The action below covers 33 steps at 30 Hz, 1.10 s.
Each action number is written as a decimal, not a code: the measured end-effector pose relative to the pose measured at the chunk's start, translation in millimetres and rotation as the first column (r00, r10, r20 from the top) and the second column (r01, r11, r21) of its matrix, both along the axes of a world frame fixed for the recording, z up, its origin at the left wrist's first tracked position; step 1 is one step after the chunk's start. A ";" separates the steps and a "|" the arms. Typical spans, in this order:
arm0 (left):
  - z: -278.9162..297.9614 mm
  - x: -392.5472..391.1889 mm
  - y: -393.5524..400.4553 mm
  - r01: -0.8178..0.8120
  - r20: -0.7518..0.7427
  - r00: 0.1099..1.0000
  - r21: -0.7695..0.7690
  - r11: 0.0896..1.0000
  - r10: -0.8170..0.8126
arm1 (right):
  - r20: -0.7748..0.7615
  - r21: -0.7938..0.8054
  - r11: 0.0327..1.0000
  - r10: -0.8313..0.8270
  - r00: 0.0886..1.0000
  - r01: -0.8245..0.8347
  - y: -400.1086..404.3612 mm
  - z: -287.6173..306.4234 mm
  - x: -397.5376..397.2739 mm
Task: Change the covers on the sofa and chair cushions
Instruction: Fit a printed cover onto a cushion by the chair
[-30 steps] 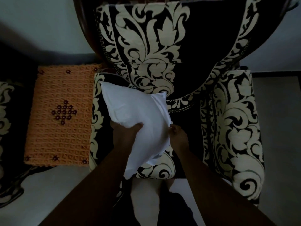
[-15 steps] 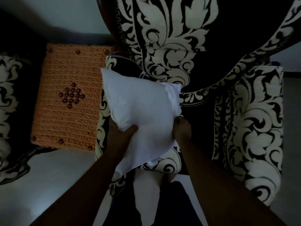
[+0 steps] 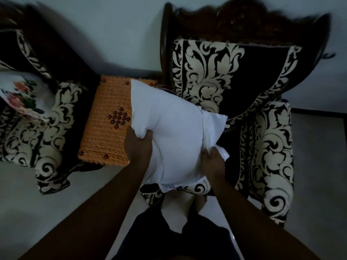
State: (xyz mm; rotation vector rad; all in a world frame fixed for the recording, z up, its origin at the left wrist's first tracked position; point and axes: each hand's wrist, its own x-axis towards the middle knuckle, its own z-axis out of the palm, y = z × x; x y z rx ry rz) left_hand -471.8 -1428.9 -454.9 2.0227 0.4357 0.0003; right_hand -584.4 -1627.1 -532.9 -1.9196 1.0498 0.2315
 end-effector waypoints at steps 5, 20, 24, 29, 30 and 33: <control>40.6 -7.2 17.8 -0.031 0.101 0.994 -0.032 0.999 0.034 | 0.040 -0.001 0.999 -0.044 0.998 0.044 40.3 45.2 -14.7; 135.9 -16.4 55.0 0.425 0.000 0.877 -0.469 0.775 -0.481 | 0.344 0.050 0.993 -0.120 0.931 0.110 -17.7 161.5 43.6; 146.1 -4.8 68.0 0.564 -0.030 0.778 -0.404 0.720 -0.627 | 0.381 -0.077 0.992 -0.061 0.923 0.098 -28.1 179.2 66.7; 166.3 12.5 67.4 0.568 -0.271 0.627 -0.481 0.667 -0.730 | 0.434 -0.331 0.943 0.128 0.892 0.025 3.9 185.6 65.4; 168.0 10.6 61.2 0.526 -0.242 0.707 -0.449 0.723 -0.664 | 0.446 -0.335 0.942 0.142 0.884 0.018 10.5 186.9 63.8; 156.1 8.7 50.1 0.414 -0.013 0.891 -0.387 0.824 -0.454 | 0.484 -0.270 0.963 0.141 0.864 -0.007 20.0 191.1 58.5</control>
